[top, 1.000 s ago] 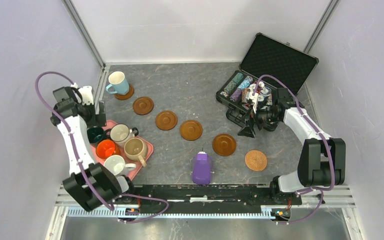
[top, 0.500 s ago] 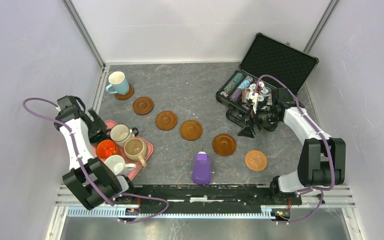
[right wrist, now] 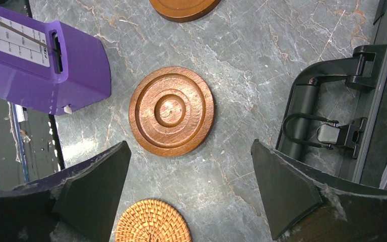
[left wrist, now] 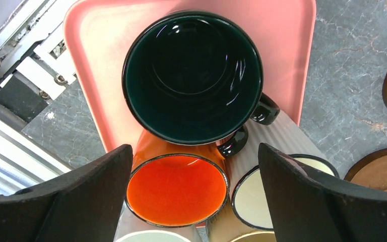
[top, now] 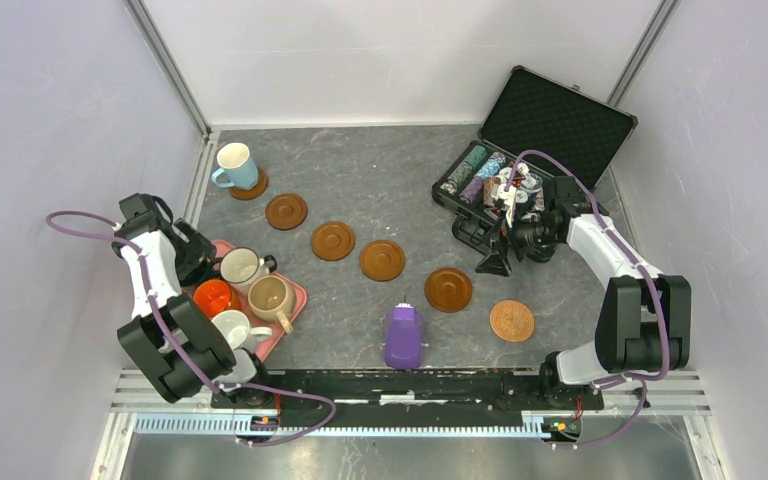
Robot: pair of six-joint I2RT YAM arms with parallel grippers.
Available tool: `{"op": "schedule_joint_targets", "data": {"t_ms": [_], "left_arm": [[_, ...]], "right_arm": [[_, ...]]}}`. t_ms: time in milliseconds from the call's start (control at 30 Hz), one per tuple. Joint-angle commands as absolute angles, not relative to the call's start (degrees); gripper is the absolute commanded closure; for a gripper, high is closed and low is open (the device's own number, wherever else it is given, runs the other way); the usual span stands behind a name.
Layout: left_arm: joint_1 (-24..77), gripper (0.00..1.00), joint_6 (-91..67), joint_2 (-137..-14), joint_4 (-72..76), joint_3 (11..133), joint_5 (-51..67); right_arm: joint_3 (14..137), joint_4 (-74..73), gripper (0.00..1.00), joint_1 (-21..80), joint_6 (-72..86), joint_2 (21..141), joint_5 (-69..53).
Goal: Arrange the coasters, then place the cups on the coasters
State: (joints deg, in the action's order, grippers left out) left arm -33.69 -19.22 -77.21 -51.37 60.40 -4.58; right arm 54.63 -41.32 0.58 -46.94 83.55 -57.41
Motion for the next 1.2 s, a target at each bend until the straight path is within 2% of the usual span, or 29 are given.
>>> {"op": "schedule_joint_targets", "data": {"t_ms": [0, 167, 767, 1033, 1167], "left_arm": [[-33.99, 0.0, -22.14, -75.13, -46.89, 59.23, -3.46], [-33.94, 0.0, -18.49, -75.3, -44.11, 59.25, -0.82], [-33.92, 0.0, -19.59, -82.52, -44.49, 60.21, -5.0], [-33.93, 0.09, -9.84, -84.52, -43.85, 61.43, -5.34], [-34.18, 0.03, -7.22, -83.91, -44.28, 60.57, -6.33]], "right_arm": [[56.35, -41.74, 0.02, 0.35, -48.16, 83.93, -58.36], [56.24, -41.66, 0.02, 0.31, -48.16, 84.14, -58.62], [56.85, -42.18, 0.02, 0.35, -48.43, 83.91, -58.26], [57.22, -42.4, 0.02, 0.35, -48.43, 84.3, -58.36], [57.3, -42.54, 0.02, 0.34, -48.45, 84.4, -58.45]]}}
